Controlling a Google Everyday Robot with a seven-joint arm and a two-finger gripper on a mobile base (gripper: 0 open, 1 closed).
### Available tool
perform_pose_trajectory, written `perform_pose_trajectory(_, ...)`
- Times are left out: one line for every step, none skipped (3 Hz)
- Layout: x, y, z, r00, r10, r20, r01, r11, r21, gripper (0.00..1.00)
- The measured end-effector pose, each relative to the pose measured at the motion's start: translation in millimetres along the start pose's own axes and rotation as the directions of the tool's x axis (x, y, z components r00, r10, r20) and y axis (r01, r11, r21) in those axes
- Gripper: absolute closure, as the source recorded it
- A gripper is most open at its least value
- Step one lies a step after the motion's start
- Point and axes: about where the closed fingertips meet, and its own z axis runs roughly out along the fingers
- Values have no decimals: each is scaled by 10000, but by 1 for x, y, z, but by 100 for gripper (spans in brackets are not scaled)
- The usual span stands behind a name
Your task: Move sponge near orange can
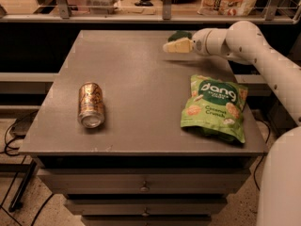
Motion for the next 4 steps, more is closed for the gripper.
perform_pose_trajectory(6, -5, 13, 9994, 333, -35, -333, 9994, -89, 15)
perform_pose_trajectory(8, -9, 22, 9987, 508, -15, -509, 9985, -207, 38)
perform_pose_trajectory(2, -7, 29, 9996, 292, -15, -293, 9990, -348, 62)
perform_pose_trajectory(-7, 1, 31, 9999, -111, -5, 111, 9986, -521, 85)
